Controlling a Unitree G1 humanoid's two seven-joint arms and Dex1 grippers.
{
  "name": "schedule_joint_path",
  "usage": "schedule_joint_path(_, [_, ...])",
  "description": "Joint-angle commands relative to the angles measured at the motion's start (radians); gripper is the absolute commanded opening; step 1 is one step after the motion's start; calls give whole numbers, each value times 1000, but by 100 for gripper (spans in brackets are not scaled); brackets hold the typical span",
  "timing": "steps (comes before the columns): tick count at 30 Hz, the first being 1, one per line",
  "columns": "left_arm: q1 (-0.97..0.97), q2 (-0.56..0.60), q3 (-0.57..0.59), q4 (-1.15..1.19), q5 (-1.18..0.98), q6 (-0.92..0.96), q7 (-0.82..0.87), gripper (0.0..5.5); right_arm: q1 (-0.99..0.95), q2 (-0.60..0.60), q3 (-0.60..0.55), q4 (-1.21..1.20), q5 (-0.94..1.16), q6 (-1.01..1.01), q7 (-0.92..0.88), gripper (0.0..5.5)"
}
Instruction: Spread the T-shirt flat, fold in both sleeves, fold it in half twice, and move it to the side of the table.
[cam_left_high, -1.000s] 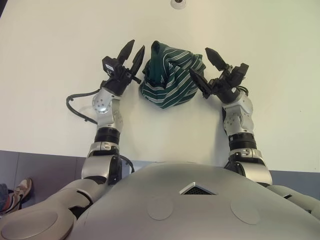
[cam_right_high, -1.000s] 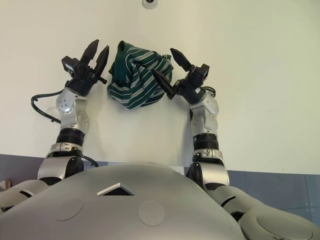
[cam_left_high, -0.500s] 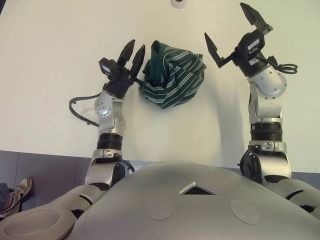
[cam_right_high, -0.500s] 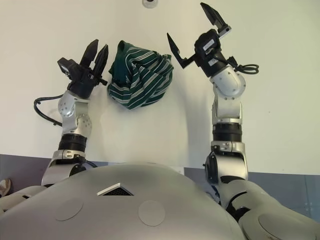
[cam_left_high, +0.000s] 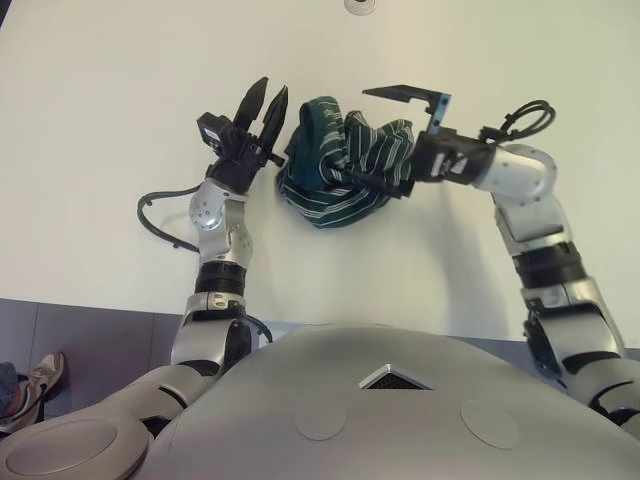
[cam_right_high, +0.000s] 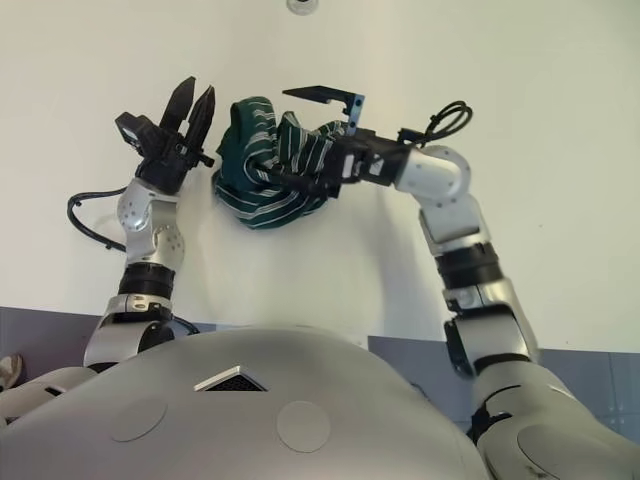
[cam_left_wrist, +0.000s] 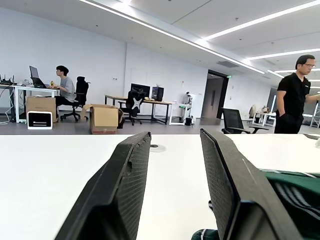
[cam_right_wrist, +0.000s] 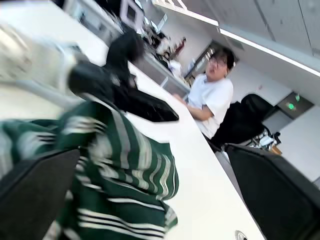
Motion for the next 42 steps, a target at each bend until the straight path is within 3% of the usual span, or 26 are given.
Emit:
schedule_joint_path(1, [4,6,4,-8,7,3,0,181,122,-124,20,-121,72,-6,115,537])
schedule_joint_path(7, [8,7,4,-14,12,5,7,181,245,-215,78,-29,-53,-85,162,537])
schedule_joint_path(12, [-5,3,-2,2,20,4,9,181,54,-96,-80,11,-10,-17,-45,537])
schedule_joint_path(17, [-9,-3,-8,7,28,0,14,181,-159,-28,-136,172,-117,52,-214,537])
schedule_joint_path(25, [-33,-5,0,50,43,-12,15,181,-426,148,53,627,-438,4,-405,537])
schedule_joint_path(28, [-43,-13,-5,66,49,-17,12,181,-337,77,85,536,-367,-89,-271,537])
schedule_joint_path(32, [-35,-23,-17,55,55,-19,10,181,-27,-217,55,31,22,-121,1,537])
schedule_joint_path(34, [-29,-20,-18,47,56,-17,13,181,121,-319,60,-154,127,-109,55,537])
schedule_joint_path(38, [-18,-12,-14,36,57,-14,19,181,263,-371,85,-235,130,-112,101,537])
schedule_joint_path(42, [-22,-9,-14,43,62,-16,25,181,287,-311,130,-173,62,-93,104,537])
